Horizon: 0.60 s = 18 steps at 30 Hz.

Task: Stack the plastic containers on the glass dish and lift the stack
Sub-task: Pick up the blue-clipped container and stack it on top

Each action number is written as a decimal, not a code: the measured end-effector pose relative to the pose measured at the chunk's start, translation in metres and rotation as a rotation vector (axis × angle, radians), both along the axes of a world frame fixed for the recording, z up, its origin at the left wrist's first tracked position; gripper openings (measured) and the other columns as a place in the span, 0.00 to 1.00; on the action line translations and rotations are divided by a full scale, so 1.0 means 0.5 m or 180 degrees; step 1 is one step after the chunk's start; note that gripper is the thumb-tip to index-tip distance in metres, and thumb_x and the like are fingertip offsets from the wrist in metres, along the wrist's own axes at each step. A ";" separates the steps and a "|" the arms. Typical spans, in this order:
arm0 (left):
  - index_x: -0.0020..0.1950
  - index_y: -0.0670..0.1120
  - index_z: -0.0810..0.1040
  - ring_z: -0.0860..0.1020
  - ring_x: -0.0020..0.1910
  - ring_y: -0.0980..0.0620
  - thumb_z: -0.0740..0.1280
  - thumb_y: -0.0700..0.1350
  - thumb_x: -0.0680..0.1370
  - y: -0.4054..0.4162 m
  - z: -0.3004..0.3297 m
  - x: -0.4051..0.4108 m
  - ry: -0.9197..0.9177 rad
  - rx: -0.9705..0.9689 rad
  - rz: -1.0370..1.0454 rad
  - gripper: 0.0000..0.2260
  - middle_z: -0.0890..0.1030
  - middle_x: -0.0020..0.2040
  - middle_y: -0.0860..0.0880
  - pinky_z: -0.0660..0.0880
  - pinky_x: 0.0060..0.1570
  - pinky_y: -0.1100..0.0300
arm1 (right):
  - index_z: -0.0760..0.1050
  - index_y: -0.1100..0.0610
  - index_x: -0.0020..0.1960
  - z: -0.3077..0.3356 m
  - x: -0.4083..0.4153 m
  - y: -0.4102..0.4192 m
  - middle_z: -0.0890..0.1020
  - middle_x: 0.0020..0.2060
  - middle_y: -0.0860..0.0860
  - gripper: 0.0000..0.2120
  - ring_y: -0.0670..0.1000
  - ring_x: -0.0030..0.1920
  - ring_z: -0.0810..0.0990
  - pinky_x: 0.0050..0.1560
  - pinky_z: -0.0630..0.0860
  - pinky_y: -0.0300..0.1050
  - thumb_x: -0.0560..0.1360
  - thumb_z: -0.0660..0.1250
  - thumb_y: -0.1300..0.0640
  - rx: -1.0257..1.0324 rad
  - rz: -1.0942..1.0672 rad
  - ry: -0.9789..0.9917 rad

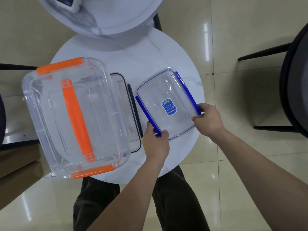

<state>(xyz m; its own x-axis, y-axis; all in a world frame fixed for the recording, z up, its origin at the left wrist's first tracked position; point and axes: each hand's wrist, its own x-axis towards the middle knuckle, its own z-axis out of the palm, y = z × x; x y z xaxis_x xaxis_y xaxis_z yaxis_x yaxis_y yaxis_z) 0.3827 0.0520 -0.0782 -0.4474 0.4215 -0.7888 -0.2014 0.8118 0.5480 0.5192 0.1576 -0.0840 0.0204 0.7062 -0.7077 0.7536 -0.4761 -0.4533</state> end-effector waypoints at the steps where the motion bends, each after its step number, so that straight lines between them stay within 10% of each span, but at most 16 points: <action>1: 0.71 0.50 0.69 0.79 0.63 0.46 0.73 0.44 0.78 -0.001 0.000 0.000 0.0002 0.0013 -0.0010 0.23 0.77 0.66 0.48 0.79 0.42 0.67 | 0.76 0.56 0.56 0.000 -0.002 0.002 0.78 0.44 0.50 0.13 0.44 0.37 0.76 0.31 0.70 0.33 0.73 0.65 0.67 -0.0024 0.0025 -0.0022; 18: 0.71 0.51 0.70 0.79 0.62 0.50 0.69 0.41 0.79 0.005 0.068 0.001 0.0163 0.0403 -0.0518 0.21 0.80 0.64 0.50 0.78 0.49 0.69 | 0.75 0.58 0.60 0.074 0.035 -0.029 0.79 0.49 0.52 0.15 0.54 0.47 0.79 0.40 0.75 0.42 0.74 0.68 0.65 0.0027 -0.0342 -0.0044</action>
<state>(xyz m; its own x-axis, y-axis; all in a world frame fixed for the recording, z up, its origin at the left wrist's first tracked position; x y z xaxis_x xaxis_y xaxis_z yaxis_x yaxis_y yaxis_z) 0.3831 0.0546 -0.0443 -0.4035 0.5858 -0.7029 -0.0423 0.7554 0.6539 0.5369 0.1428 -0.0470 0.1060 0.7054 -0.7009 0.7046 -0.5506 -0.4475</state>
